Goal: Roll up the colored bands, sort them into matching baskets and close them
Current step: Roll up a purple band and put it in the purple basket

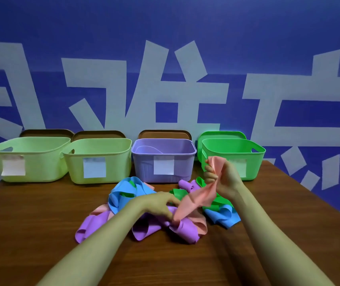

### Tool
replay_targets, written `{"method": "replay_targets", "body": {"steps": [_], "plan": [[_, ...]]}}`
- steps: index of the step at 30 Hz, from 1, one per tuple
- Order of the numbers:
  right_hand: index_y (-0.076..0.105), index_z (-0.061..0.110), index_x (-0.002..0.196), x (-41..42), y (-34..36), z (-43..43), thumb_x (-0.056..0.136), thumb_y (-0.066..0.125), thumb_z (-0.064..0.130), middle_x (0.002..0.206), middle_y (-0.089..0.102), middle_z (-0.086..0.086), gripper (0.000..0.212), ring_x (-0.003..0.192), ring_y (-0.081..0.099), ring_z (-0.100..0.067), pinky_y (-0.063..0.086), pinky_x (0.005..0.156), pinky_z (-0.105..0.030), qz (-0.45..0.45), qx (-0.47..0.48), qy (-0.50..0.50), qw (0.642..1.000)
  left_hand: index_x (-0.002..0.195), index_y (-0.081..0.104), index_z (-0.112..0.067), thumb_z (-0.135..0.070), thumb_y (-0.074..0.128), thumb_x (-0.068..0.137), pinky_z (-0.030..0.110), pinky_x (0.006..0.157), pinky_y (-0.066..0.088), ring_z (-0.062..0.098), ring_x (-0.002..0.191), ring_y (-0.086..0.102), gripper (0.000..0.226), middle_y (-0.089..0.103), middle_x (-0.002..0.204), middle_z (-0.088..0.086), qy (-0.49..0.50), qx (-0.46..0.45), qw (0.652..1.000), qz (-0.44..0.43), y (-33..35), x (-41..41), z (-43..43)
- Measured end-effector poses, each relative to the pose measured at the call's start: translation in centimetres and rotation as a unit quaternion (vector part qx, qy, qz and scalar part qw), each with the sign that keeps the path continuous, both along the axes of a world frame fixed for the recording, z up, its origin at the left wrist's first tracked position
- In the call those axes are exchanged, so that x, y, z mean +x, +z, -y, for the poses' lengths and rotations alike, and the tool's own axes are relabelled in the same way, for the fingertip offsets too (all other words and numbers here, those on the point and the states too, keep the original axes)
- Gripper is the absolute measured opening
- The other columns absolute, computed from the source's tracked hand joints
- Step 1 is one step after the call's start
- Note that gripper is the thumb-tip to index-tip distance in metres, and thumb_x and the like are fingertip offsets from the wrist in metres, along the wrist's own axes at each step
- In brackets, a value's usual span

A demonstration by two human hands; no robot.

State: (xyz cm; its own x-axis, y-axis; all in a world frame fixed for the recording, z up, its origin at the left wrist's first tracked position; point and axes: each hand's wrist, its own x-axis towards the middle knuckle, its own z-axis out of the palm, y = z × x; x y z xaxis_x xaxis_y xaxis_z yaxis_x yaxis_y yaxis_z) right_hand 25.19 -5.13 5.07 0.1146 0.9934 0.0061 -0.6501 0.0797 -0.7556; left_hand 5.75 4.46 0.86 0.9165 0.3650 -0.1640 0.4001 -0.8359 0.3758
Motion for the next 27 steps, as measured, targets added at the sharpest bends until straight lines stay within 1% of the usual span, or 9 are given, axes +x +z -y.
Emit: {"method": "replay_targets", "body": {"steps": [3,7,11,13,15,18,21,24,27], "plan": [[0.058,0.009,0.091,-0.5,-0.1,0.3,0.076,0.061,0.019,0.063,0.048,-0.001,0.018,0.034,0.032,-0.006,0.023,0.032,-0.014,0.176,-0.081,-0.032,0.981,0.092,0.067,-0.014,-0.025,0.064,0.083,0.030,0.072,0.036,0.027,0.087,0.055,0.014,0.063,0.087,0.010,0.139,0.055,0.975,0.163,-0.2,0.8,-1.0],[0.053,0.020,0.124,-1.1,-1.3,0.9,0.082,0.061,0.007,0.074,0.055,-0.001,0.045,0.043,0.044,-0.007,0.034,0.038,-0.017,0.409,-0.097,0.022,0.907,0.084,0.056,-0.016,-0.015,0.057,0.091,0.029,0.067,0.034,0.019,0.078,0.045,0.008,0.055,0.081,0.004,0.301,-0.131,0.839,0.434,2.4,1.7,-1.8],[0.046,0.020,0.128,-2.4,-1.8,0.8,0.085,0.057,0.004,0.091,0.058,-0.004,0.048,0.064,0.053,-0.012,0.045,0.051,-0.019,0.579,-0.089,0.107,0.803,0.080,0.046,-0.022,-0.013,0.047,0.096,0.031,0.069,0.038,0.019,0.082,0.044,0.019,0.049,0.080,-0.001,0.320,-0.206,0.772,0.509,6.7,2.7,-2.2],[0.046,0.013,0.122,-2.6,-2.1,0.3,0.087,0.054,0.002,0.095,0.057,-0.007,0.037,0.064,0.055,-0.015,0.048,0.051,-0.022,0.633,-0.097,0.063,0.765,0.091,0.047,-0.017,-0.012,0.045,0.097,0.033,0.075,0.042,0.020,0.088,0.047,0.008,0.052,0.093,0.004,0.319,-0.212,0.747,0.544,8.8,2.9,-2.5],[0.049,0.014,0.101,-2.3,-2.1,0.0,0.083,0.059,0.003,0.086,0.057,-0.007,0.023,0.057,0.055,-0.016,0.046,0.046,-0.024,0.640,-0.106,0.001,0.761,0.100,0.046,-0.012,-0.012,0.045,0.097,0.033,0.077,0.045,0.020,0.091,0.049,0.003,0.052,0.100,0.008,0.330,-0.224,0.717,0.572,9.9,2.8,-3.0],[0.055,0.021,0.099,-1.1,-1.7,-0.5,0.081,0.060,0.008,0.092,0.061,-0.001,0.023,0.078,0.058,-0.016,0.047,0.064,-0.025,0.708,-0.099,-0.086,0.694,0.093,0.049,-0.010,-0.007,0.044,0.095,0.022,0.061,0.040,0.014,0.076,0.049,0.006,0.053,0.082,0.003,0.346,-0.243,0.678,0.602,10.3,2.2,-2.4],[0.061,0.017,0.114,-0.5,-1.4,-0.8,0.087,0.052,0.005,0.094,0.064,-0.001,0.031,0.075,0.059,-0.011,0.043,0.060,-0.021,0.640,-0.068,-0.190,0.741,0.065,0.058,-0.019,-0.004,0.040,0.088,0.022,0.052,0.031,0.006,0.050,0.044,0.033,0.049,0.060,-0.001,0.335,-0.288,0.726,0.527,8.7,1.0,-1.8],[0.067,0.014,0.099,-0.2,-0.8,-0.9,0.088,0.059,0.007,0.074,0.068,-0.014,0.015,0.059,0.058,-0.016,0.043,0.055,-0.024,0.553,-0.028,-0.220,0.803,0.070,0.056,-0.017,-0.029,0.047,0.081,0.023,0.050,0.032,0.013,0.044,0.043,0.019,0.045,0.062,0.003,0.355,-0.313,0.801,0.366,6.7,-0.8,-1.9],[0.068,0.013,0.093,-0.1,0.0,-0.8,0.087,0.054,-0.004,0.070,0.062,-0.016,0.023,0.059,0.054,-0.018,0.042,0.052,-0.024,0.470,-0.016,-0.229,0.852,0.068,0.051,-0.016,-0.043,0.065,0.079,0.021,0.048,0.028,0.014,0.045,0.041,0.032,0.043,0.055,0.001,0.310,-0.254,0.891,0.214,5.2,-2.0,-2.1]]}}
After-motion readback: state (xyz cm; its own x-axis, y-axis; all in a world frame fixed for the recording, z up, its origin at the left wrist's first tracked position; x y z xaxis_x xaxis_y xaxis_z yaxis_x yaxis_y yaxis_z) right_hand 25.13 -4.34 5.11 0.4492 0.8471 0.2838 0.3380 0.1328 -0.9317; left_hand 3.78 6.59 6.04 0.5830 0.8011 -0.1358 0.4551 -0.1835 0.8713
